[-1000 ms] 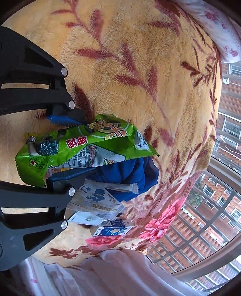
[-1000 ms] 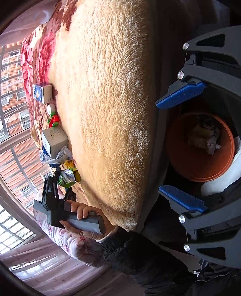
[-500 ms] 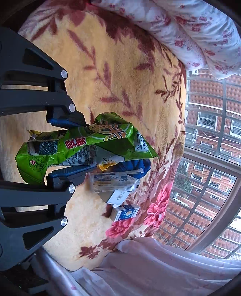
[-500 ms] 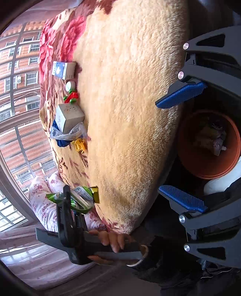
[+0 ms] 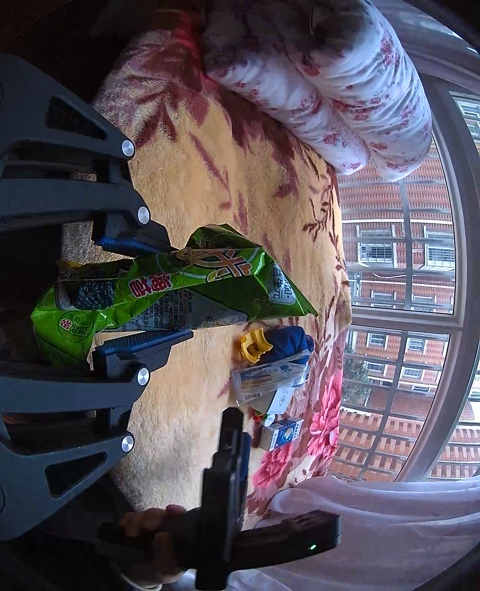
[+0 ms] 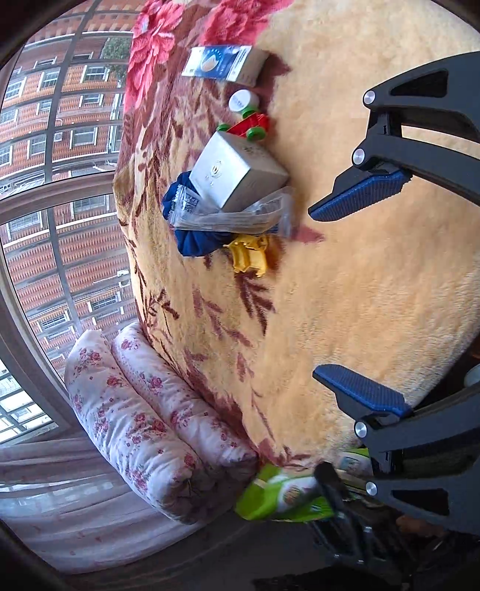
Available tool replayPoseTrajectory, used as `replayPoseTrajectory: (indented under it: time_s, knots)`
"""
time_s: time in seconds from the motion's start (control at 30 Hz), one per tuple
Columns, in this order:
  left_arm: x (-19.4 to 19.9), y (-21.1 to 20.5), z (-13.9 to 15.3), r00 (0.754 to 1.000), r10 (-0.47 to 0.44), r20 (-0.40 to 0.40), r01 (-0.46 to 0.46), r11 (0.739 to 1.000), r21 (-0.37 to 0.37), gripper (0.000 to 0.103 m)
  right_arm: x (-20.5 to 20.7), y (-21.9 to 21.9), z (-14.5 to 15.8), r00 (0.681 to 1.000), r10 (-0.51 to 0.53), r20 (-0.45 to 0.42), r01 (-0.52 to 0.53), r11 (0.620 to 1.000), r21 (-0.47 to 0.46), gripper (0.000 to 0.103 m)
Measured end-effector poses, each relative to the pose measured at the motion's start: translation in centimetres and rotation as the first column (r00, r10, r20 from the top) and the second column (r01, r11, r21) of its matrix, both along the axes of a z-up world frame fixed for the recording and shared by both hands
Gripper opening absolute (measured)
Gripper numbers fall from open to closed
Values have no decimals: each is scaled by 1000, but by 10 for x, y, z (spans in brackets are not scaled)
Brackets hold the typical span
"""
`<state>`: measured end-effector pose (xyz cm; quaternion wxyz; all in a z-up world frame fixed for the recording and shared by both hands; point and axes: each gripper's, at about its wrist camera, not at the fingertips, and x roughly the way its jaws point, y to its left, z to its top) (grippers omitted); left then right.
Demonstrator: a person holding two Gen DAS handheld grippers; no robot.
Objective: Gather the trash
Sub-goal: 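Grasp the clear plastic packet with the right gripper while the left holds the chip bag, then carry the chip bag and packet toward the orange bucket with both grippers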
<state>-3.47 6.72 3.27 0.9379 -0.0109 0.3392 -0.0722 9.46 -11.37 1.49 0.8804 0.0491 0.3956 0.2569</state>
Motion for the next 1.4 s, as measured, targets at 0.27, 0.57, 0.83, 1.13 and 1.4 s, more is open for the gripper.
replayPoseTrajectory:
  time_s: [0.27,0.57,0.83,1.13,1.4]
  knots:
    - [0,14,-12,1000,-9,-12,8,999,-48,34,60,-2,-15,990,-132,-48,134,990,35,69]
    - [4,24,-16,1000,-28,0,28,996,-84,34,99,4,-35,970,-209,-127,214,977,27,43]
    - [3,29,-15,1000,-29,0,28,994,-104,34,99,-10,-41,952,-248,-180,271,955,118,11]
    - [9,14,-21,999,-43,-26,41,995,-90,34,69,-13,-21,968,-213,-136,231,963,140,9]
    - [23,-7,-22,999,-36,-39,34,998,-53,34,12,-23,-9,977,-185,-110,200,968,148,9]
